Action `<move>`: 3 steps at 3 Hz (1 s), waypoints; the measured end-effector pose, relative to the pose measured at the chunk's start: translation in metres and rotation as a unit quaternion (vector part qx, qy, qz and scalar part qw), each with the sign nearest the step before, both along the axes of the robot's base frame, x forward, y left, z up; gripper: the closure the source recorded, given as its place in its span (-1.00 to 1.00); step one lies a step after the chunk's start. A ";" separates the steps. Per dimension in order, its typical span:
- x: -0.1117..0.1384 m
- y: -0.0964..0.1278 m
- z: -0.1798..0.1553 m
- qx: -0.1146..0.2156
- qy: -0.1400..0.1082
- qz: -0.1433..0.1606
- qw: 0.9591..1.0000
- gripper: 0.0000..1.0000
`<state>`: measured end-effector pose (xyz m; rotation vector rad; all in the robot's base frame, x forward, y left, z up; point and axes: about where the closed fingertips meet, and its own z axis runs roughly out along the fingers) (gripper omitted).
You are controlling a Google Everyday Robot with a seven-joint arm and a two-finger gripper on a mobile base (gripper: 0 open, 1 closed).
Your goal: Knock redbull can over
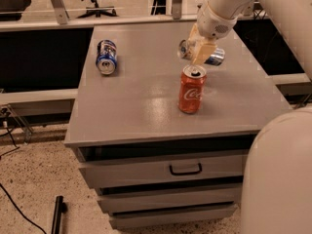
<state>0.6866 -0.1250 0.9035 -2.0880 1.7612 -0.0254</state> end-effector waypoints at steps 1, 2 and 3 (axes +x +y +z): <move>0.000 0.004 -0.017 -0.008 0.014 0.006 1.000 0.49; 0.001 0.007 -0.028 -0.003 0.023 0.007 1.000 0.03; 0.003 0.011 -0.035 0.001 0.030 0.008 1.000 -0.42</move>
Offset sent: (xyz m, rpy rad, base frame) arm -0.0001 0.0079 -0.0347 0.0045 0.0678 0.0139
